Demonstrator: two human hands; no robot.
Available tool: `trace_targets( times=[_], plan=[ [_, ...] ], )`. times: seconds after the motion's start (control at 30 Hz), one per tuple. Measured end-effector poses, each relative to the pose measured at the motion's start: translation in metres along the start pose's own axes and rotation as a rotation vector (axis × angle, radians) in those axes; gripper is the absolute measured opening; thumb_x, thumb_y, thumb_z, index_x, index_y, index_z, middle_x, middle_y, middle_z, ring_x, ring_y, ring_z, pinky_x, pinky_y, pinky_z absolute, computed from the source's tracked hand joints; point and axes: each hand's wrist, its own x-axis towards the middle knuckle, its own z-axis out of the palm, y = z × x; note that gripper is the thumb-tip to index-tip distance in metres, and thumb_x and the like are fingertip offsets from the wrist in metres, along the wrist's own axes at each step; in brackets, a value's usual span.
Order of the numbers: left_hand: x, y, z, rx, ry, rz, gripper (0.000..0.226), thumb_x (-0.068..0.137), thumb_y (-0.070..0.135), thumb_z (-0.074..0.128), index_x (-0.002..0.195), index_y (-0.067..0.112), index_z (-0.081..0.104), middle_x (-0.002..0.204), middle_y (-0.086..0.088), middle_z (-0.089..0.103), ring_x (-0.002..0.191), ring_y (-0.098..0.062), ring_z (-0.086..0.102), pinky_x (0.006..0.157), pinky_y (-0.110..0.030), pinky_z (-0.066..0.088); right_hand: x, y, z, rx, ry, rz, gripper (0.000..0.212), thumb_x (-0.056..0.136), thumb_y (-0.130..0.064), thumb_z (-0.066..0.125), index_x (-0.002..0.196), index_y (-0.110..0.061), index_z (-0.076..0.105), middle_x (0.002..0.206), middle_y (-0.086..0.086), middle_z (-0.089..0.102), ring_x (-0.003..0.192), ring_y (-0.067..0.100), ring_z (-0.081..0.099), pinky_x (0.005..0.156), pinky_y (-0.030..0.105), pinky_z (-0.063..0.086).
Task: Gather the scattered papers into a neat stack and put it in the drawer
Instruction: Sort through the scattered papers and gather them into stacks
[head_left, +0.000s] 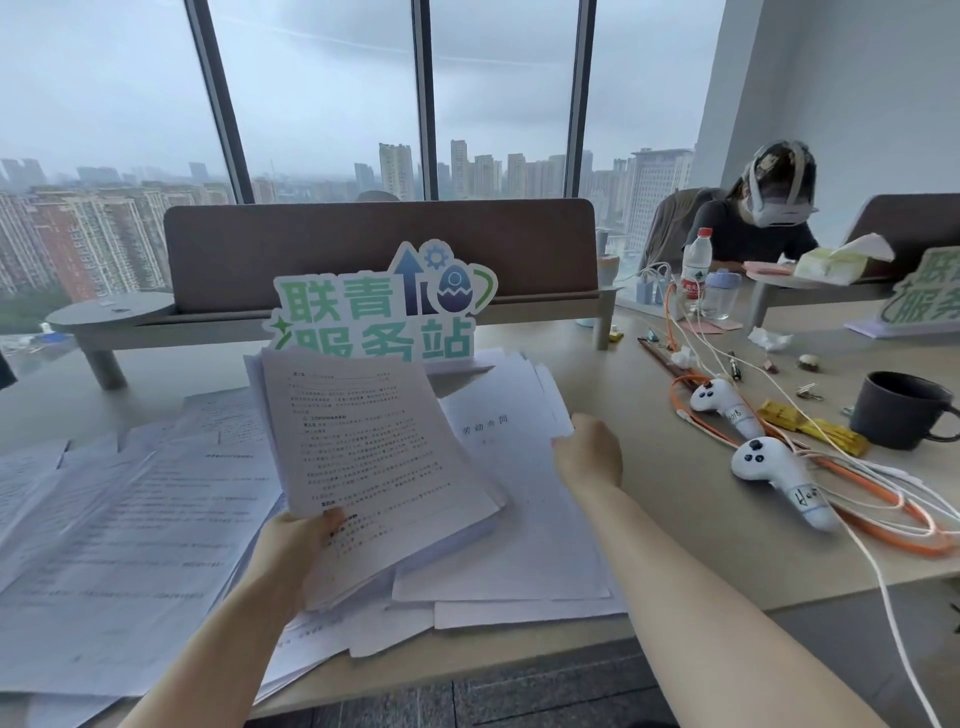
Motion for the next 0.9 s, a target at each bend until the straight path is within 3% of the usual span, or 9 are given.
trace_targets(
  times=[0.1, 0.27, 0.33, 0.43, 0.57, 0.67, 0.73, 0.8, 0.9],
  plan=[
    [0.002, 0.001, -0.001, -0.010, 0.008, 0.008, 0.016, 0.089, 0.011, 0.063, 0.104, 0.009, 0.058, 0.092, -0.012, 0.061, 0.071, -0.027, 0.054, 0.072, -0.038, 0.043, 0.006, -0.008, -0.021, 0.019, 0.172, -0.084, 0.032, 0.087, -0.008, 0.052, 0.063, -0.014, 0.032, 0.066, 0.008, 0.048, 0.072, 0.032, 0.045, 0.058, 0.032, 0.031],
    [0.009, 0.005, -0.003, -0.013, 0.014, 0.034, 0.020, 0.087, 0.010, 0.066, 0.105, 0.006, 0.061, 0.084, -0.011, 0.064, 0.074, -0.031, 0.060, 0.073, -0.040, 0.048, 0.014, -0.043, -0.066, 0.051, 0.442, -0.284, 0.007, 0.093, -0.008, 0.051, 0.093, -0.004, 0.057, 0.099, 0.019, 0.066, 0.091, 0.037, 0.059, 0.066, 0.032, 0.032],
    [0.011, 0.006, -0.002, -0.011, 0.008, 0.051, 0.018, 0.087, 0.009, 0.065, 0.104, 0.006, 0.061, 0.087, -0.012, 0.064, 0.075, -0.031, 0.061, 0.072, -0.040, 0.049, 0.015, -0.062, -0.085, 0.056, 0.526, -0.370, 0.020, 0.095, -0.009, 0.051, 0.110, -0.003, 0.062, 0.112, 0.017, 0.066, 0.100, 0.036, 0.060, 0.070, 0.035, 0.036],
    [0.014, 0.009, 0.001, -0.008, -0.012, 0.064, 0.018, 0.087, 0.009, 0.065, 0.104, 0.007, 0.062, 0.090, -0.014, 0.066, 0.077, -0.032, 0.062, 0.070, -0.038, 0.050, 0.017, -0.087, -0.104, 0.080, 0.593, -0.469, 0.021, 0.094, -0.008, 0.050, 0.110, -0.002, 0.062, 0.112, 0.017, 0.066, 0.097, 0.036, 0.060, 0.068, 0.031, 0.031],
    [0.015, 0.008, 0.004, -0.022, -0.048, 0.074, 0.018, 0.087, 0.010, 0.066, 0.104, 0.008, 0.063, 0.085, -0.010, 0.066, 0.076, -0.032, 0.063, 0.063, -0.034, 0.049, 0.021, -0.104, -0.100, 0.137, 0.516, -0.479, 0.009, 0.091, -0.007, 0.049, 0.086, -0.014, 0.052, 0.097, 0.016, 0.064, 0.077, 0.030, 0.047, 0.065, 0.032, 0.028],
    [0.015, 0.006, 0.006, -0.065, -0.118, 0.077, 0.019, 0.087, 0.007, 0.065, 0.106, 0.009, 0.063, 0.091, -0.012, 0.068, 0.083, -0.036, 0.065, 0.073, -0.043, 0.053, 0.024, -0.099, -0.074, 0.195, 0.369, -0.393, 0.019, 0.084, -0.006, 0.048, 0.070, -0.015, 0.038, 0.070, 0.005, 0.052, 0.071, 0.028, 0.041, 0.059, 0.035, 0.028],
    [0.015, 0.004, 0.008, -0.086, -0.156, 0.078, 0.019, 0.088, 0.008, 0.063, 0.107, 0.011, 0.064, 0.095, -0.012, 0.070, 0.085, -0.036, 0.066, 0.074, -0.043, 0.054, 0.023, -0.091, -0.055, 0.260, 0.220, -0.285, 0.010, 0.082, -0.008, 0.048, 0.073, -0.011, 0.050, 0.068, 0.004, 0.054, 0.071, 0.032, 0.052, 0.058, 0.036, 0.039],
    [0.013, 0.004, 0.010, -0.135, -0.177, 0.071, 0.016, 0.091, 0.011, 0.061, 0.106, 0.010, 0.064, 0.095, -0.014, 0.070, 0.081, -0.034, 0.067, 0.069, -0.040, 0.056, 0.022, -0.081, -0.037, 0.303, 0.095, -0.176, 0.015, 0.081, -0.009, 0.049, 0.085, -0.008, 0.064, 0.073, 0.006, 0.061, 0.076, 0.034, 0.062, 0.062, 0.037, 0.050],
    [0.010, 0.006, 0.012, -0.227, -0.211, 0.056, 0.014, 0.094, 0.020, 0.057, 0.101, 0.011, 0.064, 0.087, -0.015, 0.073, 0.071, -0.031, 0.068, 0.061, -0.039, 0.059, 0.022, -0.064, -0.011, 0.383, -0.071, -0.033, 0.024, 0.083, -0.007, 0.054, 0.101, -0.009, 0.070, 0.084, 0.008, 0.067, 0.079, 0.030, 0.065, 0.066, 0.034, 0.051]
  ],
)
